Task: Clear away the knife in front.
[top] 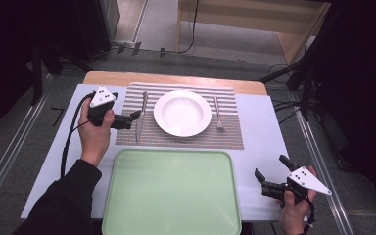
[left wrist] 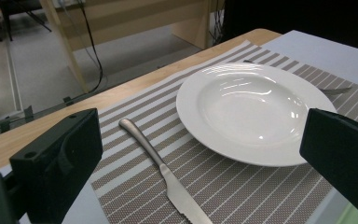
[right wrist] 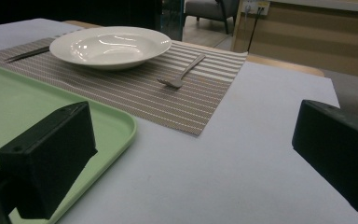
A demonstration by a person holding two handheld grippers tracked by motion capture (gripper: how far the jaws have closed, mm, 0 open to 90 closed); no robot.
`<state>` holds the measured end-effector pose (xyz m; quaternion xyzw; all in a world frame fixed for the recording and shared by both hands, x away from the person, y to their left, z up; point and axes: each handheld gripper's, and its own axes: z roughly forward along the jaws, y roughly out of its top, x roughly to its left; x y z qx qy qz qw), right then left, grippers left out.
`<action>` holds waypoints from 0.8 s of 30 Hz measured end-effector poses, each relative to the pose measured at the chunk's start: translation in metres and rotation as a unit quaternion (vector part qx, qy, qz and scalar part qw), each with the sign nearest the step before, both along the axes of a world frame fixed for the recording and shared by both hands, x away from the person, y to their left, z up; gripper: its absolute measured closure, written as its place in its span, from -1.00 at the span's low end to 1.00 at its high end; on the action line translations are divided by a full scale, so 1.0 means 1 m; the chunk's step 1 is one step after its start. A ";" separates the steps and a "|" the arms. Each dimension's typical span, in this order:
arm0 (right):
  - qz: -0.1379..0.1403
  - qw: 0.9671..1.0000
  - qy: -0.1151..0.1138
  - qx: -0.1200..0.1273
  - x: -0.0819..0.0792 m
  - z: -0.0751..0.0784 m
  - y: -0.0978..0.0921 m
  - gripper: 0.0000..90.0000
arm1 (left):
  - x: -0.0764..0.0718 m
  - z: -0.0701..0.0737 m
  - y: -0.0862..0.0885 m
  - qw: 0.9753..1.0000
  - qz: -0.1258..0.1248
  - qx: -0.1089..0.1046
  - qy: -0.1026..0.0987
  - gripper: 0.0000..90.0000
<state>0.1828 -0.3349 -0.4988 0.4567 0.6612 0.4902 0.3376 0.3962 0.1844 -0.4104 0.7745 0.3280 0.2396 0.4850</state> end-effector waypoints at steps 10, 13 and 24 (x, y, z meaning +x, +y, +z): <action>0.000 1.000 0.002 -0.001 0.000 -0.001 0.000 -1.00 | 0.020 -0.003 -0.003 1.000 0.012 0.003 0.015 -1.00; 0.000 1.000 0.001 0.000 0.001 -0.001 0.001 -1.00 | 0.026 -0.004 -0.005 1.000 0.006 -0.002 0.014 -1.00; 0.001 1.000 0.001 -0.003 0.001 -0.002 0.000 -1.00 | 0.052 -0.013 -0.012 0.998 0.022 0.011 0.052 -1.00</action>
